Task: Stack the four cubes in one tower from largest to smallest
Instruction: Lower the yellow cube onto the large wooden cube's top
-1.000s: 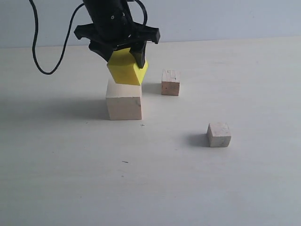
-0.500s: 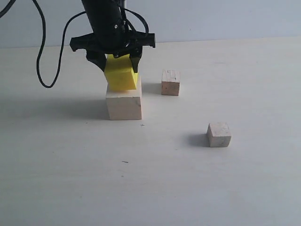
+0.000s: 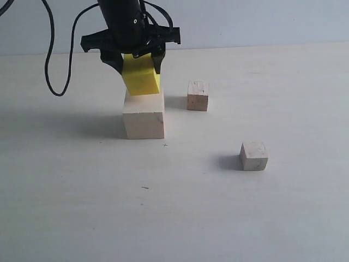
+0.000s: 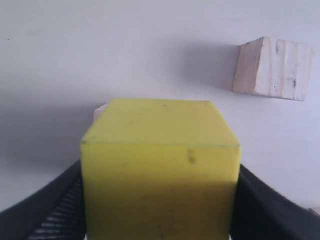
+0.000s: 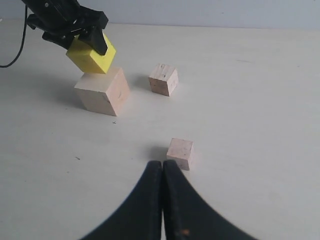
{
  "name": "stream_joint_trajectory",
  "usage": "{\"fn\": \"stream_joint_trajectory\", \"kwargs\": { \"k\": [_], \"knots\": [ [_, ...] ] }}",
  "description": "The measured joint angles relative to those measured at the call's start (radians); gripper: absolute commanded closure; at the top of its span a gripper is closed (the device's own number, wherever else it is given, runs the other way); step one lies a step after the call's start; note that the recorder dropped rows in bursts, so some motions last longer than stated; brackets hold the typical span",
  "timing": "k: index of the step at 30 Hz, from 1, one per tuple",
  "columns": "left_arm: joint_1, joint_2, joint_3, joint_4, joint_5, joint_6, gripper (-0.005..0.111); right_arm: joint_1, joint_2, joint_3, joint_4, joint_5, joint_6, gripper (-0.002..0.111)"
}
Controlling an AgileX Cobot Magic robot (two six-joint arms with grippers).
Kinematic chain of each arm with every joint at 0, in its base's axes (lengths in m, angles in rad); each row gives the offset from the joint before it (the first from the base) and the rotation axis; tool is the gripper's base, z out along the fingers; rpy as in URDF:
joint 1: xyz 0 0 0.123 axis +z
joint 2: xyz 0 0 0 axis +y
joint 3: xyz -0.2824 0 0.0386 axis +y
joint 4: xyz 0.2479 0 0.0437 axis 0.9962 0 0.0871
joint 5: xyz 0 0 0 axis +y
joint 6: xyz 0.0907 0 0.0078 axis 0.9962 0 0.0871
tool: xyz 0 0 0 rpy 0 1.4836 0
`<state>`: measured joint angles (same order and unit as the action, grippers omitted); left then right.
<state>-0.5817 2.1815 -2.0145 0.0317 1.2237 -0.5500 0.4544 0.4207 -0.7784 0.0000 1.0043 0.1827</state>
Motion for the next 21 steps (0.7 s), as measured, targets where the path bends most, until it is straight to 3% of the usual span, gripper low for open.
{"fn": "stream_joint_trajectory", "kwargs": {
  "k": [21],
  "knots": [
    [-0.029, -0.002, 0.003, 0.018, 0.000, 0.051, 0.107, 0.000, 0.000, 0.000, 0.000, 0.016, 0.000, 0.108]
  ]
}}
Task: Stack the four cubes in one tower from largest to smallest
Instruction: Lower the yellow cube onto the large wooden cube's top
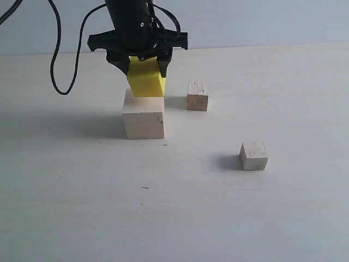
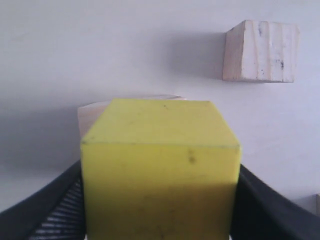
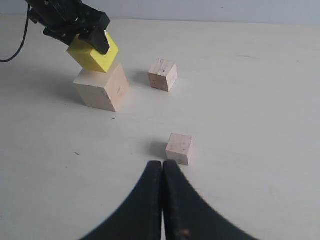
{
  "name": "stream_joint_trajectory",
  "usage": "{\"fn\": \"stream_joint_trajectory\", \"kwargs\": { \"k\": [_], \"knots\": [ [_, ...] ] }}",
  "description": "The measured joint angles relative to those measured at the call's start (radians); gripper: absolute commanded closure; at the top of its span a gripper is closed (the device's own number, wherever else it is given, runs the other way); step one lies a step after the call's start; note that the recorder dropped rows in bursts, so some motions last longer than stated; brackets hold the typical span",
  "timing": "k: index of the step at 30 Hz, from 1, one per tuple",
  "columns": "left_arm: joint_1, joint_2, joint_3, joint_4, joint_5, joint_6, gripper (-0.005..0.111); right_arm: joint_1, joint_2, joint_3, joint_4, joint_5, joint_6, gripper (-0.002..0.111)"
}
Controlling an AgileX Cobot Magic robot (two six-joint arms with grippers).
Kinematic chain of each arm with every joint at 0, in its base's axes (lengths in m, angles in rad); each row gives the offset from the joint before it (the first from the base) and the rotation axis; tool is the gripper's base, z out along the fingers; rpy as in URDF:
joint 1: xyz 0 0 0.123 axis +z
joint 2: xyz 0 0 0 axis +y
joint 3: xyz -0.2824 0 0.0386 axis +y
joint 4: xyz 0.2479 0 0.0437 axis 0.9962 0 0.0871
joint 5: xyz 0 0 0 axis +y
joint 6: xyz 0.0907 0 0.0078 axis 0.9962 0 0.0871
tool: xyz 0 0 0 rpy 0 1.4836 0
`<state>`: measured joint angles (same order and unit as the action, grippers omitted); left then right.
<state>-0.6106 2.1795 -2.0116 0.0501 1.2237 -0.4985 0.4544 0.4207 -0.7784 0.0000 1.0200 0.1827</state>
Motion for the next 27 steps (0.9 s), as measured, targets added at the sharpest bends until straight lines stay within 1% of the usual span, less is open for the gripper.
{"fn": "stream_joint_trajectory", "kwargs": {
  "k": [6, 18, 23, 27],
  "knots": [
    [0.000, -0.025, 0.040, 0.015, 0.000, 0.002, 0.107, 0.000, 0.000, 0.000, 0.000, 0.004, 0.000, 0.108],
    [-0.006, -0.025, 0.045, 0.018, 0.000, -0.015, 0.107, 0.000, 0.000, 0.000, 0.000, 0.006, 0.000, 0.108],
    [-0.011, -0.025, 0.072, 0.018, 0.000, -0.021, 0.107, 0.000, 0.000, 0.000, 0.000, 0.008, 0.000, 0.108],
    [-0.011, -0.025, 0.095, 0.045, -0.002, -0.029, 0.107, 0.000, 0.000, 0.000, 0.000, 0.008, 0.000, 0.108]
  ]
}}
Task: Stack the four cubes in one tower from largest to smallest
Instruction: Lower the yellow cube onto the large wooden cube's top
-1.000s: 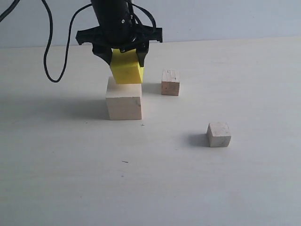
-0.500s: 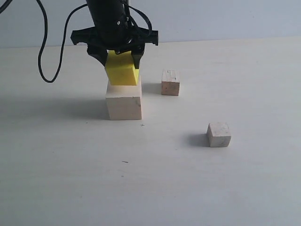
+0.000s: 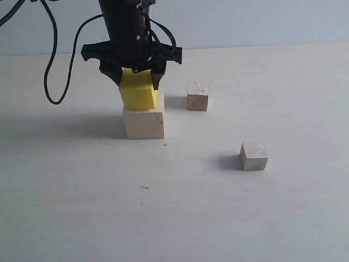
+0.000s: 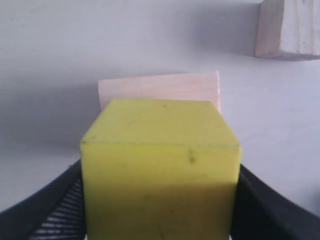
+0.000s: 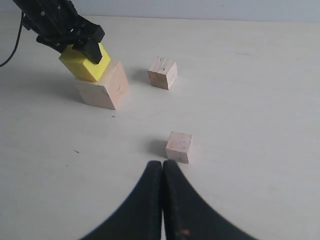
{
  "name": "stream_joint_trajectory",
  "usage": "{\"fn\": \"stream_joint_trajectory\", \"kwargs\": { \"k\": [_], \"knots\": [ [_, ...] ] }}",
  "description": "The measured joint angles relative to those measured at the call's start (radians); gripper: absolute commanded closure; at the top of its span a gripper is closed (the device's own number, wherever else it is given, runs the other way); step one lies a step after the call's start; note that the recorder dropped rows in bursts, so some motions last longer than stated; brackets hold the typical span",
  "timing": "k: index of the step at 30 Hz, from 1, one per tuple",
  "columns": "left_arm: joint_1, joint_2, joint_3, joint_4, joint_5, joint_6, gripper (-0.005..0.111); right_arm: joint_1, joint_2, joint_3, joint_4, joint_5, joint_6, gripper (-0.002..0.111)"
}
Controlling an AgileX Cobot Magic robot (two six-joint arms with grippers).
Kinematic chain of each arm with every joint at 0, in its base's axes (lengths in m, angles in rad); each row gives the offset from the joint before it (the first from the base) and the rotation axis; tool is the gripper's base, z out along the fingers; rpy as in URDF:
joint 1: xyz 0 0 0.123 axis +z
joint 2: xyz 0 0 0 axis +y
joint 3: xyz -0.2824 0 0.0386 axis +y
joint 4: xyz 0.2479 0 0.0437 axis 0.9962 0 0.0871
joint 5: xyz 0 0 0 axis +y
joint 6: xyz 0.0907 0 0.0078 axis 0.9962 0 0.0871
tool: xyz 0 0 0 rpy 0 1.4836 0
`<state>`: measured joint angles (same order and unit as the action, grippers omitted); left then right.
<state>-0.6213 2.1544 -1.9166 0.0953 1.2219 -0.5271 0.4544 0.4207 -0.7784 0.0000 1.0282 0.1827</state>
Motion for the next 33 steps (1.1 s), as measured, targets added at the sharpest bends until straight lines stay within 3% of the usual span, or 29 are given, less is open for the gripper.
{"fn": "stream_joint_trajectory", "kwargs": {
  "k": [29, 33],
  "knots": [
    [0.000, 0.000, 0.002, 0.001, 0.000, -0.074, 0.106, 0.000, 0.000, 0.000, 0.000, 0.000, 0.000, 0.108],
    [0.000, 0.000, 0.002, 0.004, 0.000, -0.076, 0.095, 0.000, 0.000, 0.000, 0.000, 0.000, 0.000, 0.108]
  ]
}}
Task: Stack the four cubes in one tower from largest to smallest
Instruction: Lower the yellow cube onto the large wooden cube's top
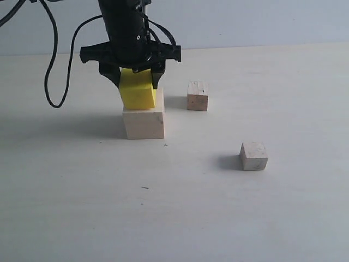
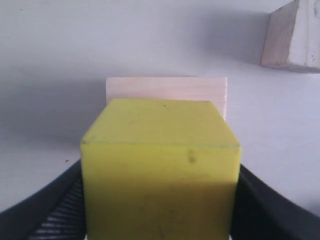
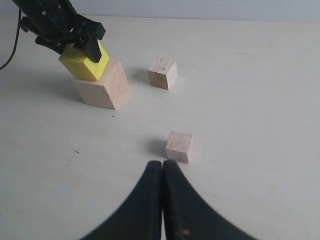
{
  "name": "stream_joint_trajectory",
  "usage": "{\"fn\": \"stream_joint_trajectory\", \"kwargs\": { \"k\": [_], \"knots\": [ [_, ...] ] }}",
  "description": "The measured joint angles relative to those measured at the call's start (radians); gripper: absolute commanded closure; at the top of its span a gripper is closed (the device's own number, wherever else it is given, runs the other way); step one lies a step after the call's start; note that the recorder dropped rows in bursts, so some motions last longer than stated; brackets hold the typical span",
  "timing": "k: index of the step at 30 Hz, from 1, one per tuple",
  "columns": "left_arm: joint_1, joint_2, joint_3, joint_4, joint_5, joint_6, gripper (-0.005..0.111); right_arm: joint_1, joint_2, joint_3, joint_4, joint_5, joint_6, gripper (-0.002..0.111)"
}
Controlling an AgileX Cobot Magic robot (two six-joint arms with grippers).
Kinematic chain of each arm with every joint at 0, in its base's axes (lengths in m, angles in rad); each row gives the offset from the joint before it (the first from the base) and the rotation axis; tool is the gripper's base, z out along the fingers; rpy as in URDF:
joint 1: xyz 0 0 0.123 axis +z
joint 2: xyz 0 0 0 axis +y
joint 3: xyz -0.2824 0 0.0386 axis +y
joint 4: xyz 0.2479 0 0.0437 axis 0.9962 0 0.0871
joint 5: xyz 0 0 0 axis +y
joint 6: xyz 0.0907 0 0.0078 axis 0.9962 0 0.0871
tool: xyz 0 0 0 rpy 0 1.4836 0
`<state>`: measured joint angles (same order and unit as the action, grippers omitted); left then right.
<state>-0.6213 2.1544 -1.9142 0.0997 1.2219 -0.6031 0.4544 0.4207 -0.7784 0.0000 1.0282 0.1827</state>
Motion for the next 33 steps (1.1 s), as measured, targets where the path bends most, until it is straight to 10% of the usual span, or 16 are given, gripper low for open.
{"fn": "stream_joint_trajectory", "kwargs": {
  "k": [6, 33],
  "knots": [
    [0.000, 0.000, 0.000, 0.007, 0.000, 0.002, 0.040, 0.000, 0.000, 0.000, 0.000, 0.000, 0.000, 0.108],
    [-0.001, 0.000, 0.000, 0.005, 0.000, 0.056, 0.039, 0.000, 0.000, 0.000, 0.000, 0.000, -0.015, 0.108]
  ]
}}
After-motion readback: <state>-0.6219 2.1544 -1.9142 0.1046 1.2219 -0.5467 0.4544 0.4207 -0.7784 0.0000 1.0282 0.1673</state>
